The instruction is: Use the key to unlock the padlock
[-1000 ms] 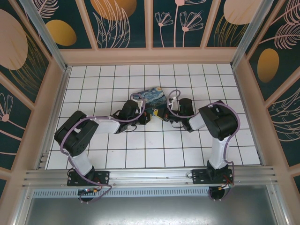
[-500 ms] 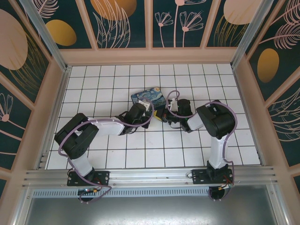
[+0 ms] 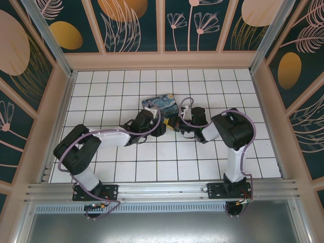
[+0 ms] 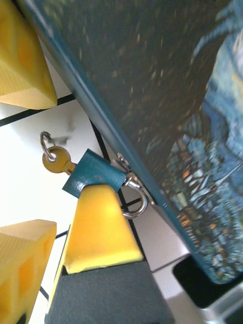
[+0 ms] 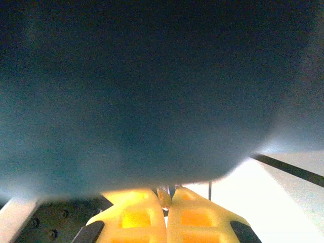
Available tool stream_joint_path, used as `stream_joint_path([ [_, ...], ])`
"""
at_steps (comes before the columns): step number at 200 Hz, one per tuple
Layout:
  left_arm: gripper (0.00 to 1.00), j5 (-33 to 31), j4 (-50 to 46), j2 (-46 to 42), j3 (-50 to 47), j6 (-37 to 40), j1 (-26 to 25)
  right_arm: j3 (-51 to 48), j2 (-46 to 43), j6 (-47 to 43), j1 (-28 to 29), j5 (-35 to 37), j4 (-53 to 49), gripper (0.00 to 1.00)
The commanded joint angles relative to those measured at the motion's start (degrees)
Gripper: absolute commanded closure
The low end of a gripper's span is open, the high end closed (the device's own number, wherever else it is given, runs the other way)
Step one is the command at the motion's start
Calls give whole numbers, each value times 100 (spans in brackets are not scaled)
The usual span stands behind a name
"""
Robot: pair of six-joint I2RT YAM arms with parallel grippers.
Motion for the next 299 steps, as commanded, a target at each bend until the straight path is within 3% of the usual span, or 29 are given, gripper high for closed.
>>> stream_joint_path([
  [1,39,479,705,-184,-174,-574,328,-76,-89,-65,59,-442,167,100],
  [126,47,1747,1932,519,-337,-1471,546,-178,-233,-100,66,-614,341,100],
  [201,54,1795,2058,746,-253,-1568,543,-129,-180,-98,95,-638,344,100],
  [275,100,1595,1743,696,-37,-1265,542,-144,-132,-129,99,-616,311,100],
  [299,100,1296,1481,510,-45,-1031,540,-73,-53,-78,86,-594,309,100],
])
